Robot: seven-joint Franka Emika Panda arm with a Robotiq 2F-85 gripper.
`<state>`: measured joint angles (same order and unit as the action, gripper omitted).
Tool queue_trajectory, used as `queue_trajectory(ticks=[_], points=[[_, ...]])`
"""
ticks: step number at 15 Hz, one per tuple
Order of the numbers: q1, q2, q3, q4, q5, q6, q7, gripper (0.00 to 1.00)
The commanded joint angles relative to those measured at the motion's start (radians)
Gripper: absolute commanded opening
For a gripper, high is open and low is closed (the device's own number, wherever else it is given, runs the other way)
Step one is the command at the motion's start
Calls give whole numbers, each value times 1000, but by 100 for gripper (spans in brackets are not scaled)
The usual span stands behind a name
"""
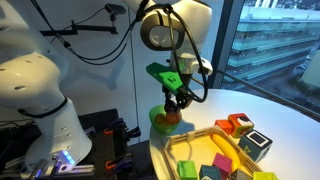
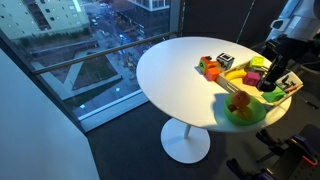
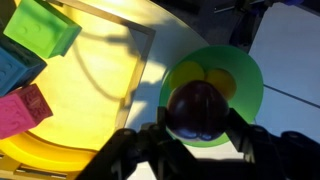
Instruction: Put the toy plum in the bowl
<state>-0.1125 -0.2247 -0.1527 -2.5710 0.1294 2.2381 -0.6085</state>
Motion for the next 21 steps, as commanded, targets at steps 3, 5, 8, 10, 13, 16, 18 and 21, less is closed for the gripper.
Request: queue_trajectory(ticks=[3,5,8,10,13,16,18,21], points=[[52,-90,4,-92,15,58,56,35],[67,-102,6,-114,12,80,70,35],[86,-107,7,-150,9,125,88,35],[95,-99,6,-172,9,154,94,35],[111,-87,1,-205,22,184,95,35],[128,-55,-4,-204,48,232,85,35],[141,-41,-7,-211,70,278,77,35],[160,-13,-5,-211,102,327,71,35]])
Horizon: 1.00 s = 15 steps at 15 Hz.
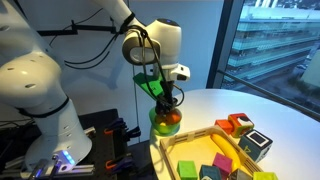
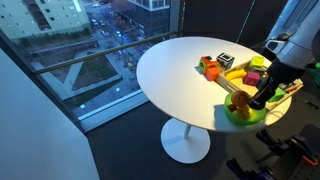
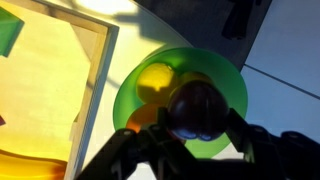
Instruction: Put the toy plum in the bowl
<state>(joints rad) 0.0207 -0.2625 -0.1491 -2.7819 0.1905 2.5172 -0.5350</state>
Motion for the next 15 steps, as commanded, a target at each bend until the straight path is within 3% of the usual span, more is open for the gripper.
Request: queue_trajectory(ticks=[1,8,9,10,11,13,15], points=[[32,35,-8,0,49,59,-4,35],[32,82,-3,0,56,75,-6,35],[28,84,-3,0,53,70,-5,57],[25,85,-2,0,49,64,-4,85],[20,82,-2,0,42,49,-1,84],[10,77,-1,0,27,26,8,98],[-3,68,-1,1,11,-3,16,100]])
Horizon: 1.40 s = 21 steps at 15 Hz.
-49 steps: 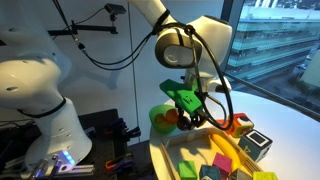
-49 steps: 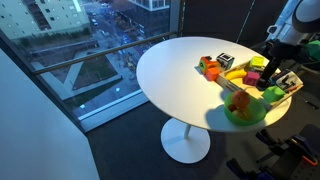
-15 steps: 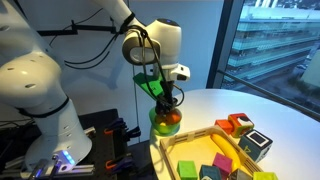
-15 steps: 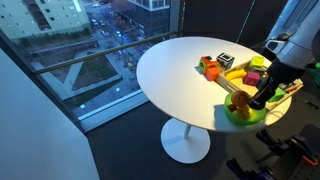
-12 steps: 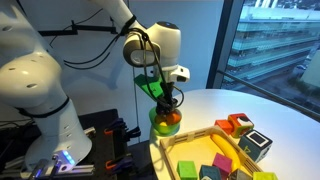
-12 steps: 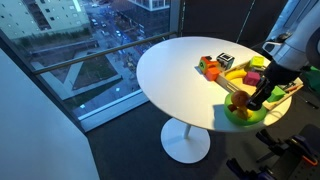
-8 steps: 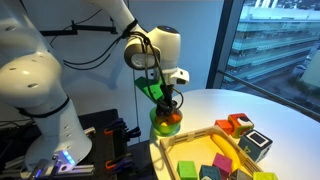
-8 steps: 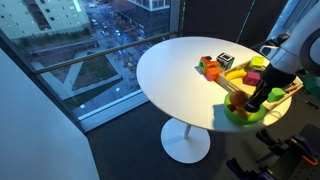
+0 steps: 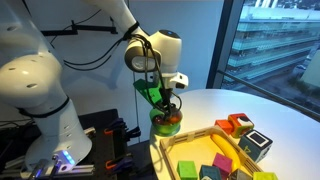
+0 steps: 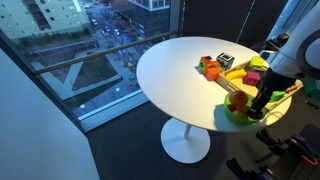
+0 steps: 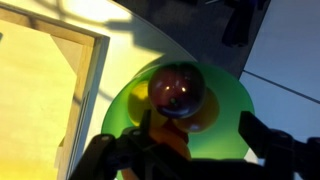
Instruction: Put the toy plum in the bowl
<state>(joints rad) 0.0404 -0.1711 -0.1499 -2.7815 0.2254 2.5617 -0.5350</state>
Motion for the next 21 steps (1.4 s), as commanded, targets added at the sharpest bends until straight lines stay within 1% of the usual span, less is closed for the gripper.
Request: queue_trajectory(ticks=[1,5,9,13,16,21], points=[[-33,-30,0,1,-38,-65,27,100],[-80,-32,2,23,-117,-113,72,100],[-130,-22,1,56,-223,-122,147,100],[-168,-29,2,95,-305,-133,225,100],[-181,-38,4,125,-338,-164,274,100],[-184,-76,2,183,-345,-298,293,100]])
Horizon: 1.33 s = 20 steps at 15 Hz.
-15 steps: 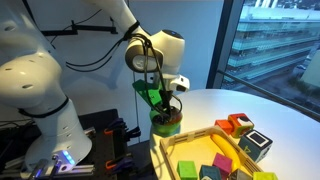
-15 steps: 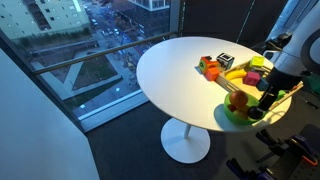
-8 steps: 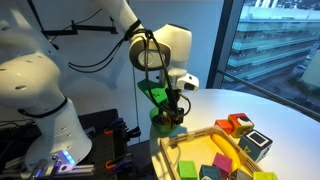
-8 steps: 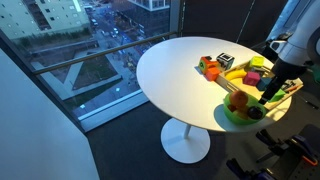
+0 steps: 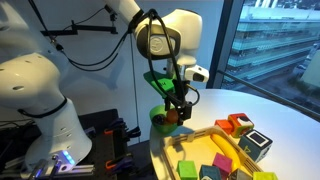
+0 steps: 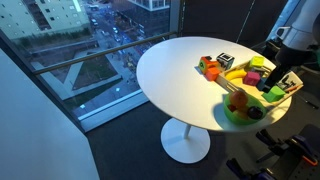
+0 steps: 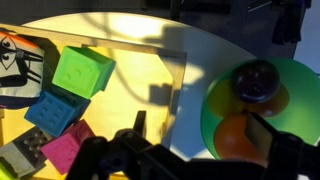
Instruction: Put the toy plum in the bowl
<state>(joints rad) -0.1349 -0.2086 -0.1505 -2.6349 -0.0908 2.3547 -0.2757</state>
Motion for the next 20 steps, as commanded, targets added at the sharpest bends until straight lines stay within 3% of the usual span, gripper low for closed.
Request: queue_trajectory(ticks=[1,12,20], points=[[-8,-50,1,48,-28,-123,27,100],[-26,-197,-1,137,-156,-382,11,100],[-20,-321,-36,134,-111,-435,1,100]])
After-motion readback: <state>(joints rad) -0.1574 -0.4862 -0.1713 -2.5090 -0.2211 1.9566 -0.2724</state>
